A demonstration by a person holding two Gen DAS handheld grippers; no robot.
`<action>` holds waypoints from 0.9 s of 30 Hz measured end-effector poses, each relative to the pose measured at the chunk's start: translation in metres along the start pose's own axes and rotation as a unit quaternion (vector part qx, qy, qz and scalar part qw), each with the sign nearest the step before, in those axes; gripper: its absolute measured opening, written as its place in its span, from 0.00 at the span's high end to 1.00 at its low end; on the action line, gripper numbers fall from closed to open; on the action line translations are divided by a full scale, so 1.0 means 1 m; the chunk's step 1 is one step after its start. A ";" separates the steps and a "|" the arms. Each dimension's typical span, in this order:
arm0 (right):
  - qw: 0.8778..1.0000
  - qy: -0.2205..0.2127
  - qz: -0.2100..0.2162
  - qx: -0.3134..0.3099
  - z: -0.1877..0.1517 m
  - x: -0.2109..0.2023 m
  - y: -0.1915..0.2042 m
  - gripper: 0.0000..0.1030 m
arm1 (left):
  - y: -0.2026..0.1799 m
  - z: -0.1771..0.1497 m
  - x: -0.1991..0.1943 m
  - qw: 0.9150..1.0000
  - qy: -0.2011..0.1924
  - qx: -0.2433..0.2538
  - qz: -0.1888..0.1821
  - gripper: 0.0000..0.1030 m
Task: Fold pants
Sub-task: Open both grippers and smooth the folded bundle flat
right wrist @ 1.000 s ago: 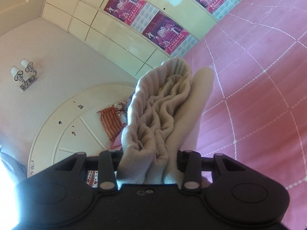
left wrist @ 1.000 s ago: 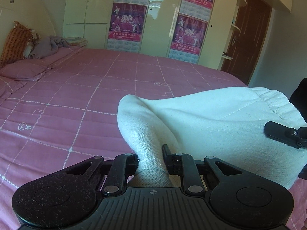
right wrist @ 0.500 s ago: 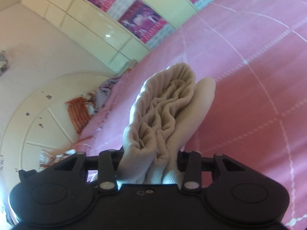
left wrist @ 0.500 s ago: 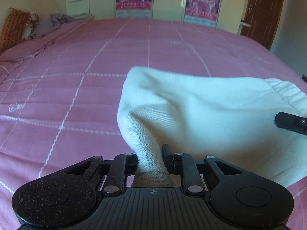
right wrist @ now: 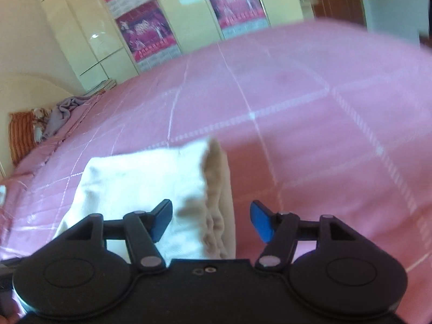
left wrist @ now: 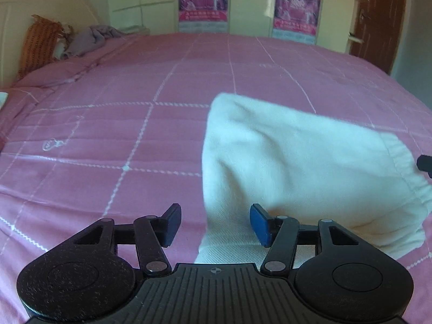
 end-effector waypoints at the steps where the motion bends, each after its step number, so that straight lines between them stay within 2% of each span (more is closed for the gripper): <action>1: 1.000 -0.014 -0.001 -0.028 0.004 -0.009 0.011 0.58 | -0.002 0.005 -0.005 1.000 -0.012 -0.003 -0.004 0.45; 2: 0.998 -0.030 -0.004 -0.062 0.008 -0.017 0.024 0.66 | -0.007 0.010 -0.007 1.000 -0.013 -0.003 -0.013 0.45; 4: 0.992 -0.046 0.003 -0.115 0.008 -0.027 0.054 0.72 | -0.021 0.012 -0.007 0.999 -0.003 0.002 -0.032 0.45; 7: 0.986 -0.029 -0.006 -0.164 -0.007 -0.021 0.076 0.74 | -0.041 -0.002 0.001 0.999 0.024 0.023 -0.038 0.45; 9: 0.983 -0.014 -0.024 -0.180 -0.021 -0.015 0.076 0.74 | -0.048 -0.018 0.011 0.997 0.054 0.030 -0.037 0.45; 12: 0.981 0.039 -0.057 -0.183 -0.049 0.007 0.064 0.78 | -0.052 -0.031 0.020 0.997 0.061 0.033 -0.032 0.45; 15: 0.983 0.036 -0.056 -0.174 -0.057 0.010 0.059 0.78 | -0.050 -0.030 0.022 0.997 0.062 0.029 -0.025 0.44; 18: 0.981 0.049 -0.063 -0.175 -0.054 0.013 0.062 0.76 | -0.051 -0.028 0.022 0.997 0.068 0.037 -0.012 0.35; 19: 0.982 0.051 -0.061 -0.169 -0.053 0.011 0.063 0.76 | -0.052 -0.026 0.021 0.997 0.068 0.044 -0.003 0.25; 20: 0.984 0.050 -0.058 -0.160 -0.051 0.008 0.061 0.76 | -0.052 -0.024 0.019 0.996 0.066 0.052 0.009 0.11; 21: 0.985 0.046 -0.055 -0.154 -0.048 0.005 0.062 0.76 | -0.050 -0.022 0.018 0.996 0.063 0.056 0.024 0.02; 22: 0.987 0.038 -0.051 -0.150 -0.045 0.000 0.064 0.75 | -0.047 -0.020 0.017 0.996 0.060 0.058 0.032 0.00; 25: 0.987 0.012 -0.052 -0.152 -0.037 -0.009 0.072 0.75 | -0.044 -0.020 0.017 0.996 0.072 0.037 0.020 0.00; 27: 0.986 0.028 -0.061 -0.154 -0.041 -0.002 0.070 0.74 | -0.038 -0.021 0.016 0.996 0.087 0.001 0.016 0.00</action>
Point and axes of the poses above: each gripper's, at about its wrist camera, not at the fingertips, and x roughly the way its jaws point, y to its left, z to its top, the point moved 9 cm from there along x, roughly the way its jaws point, and after that the axes turned 6 degrees about -z, right-handed, at the moved point
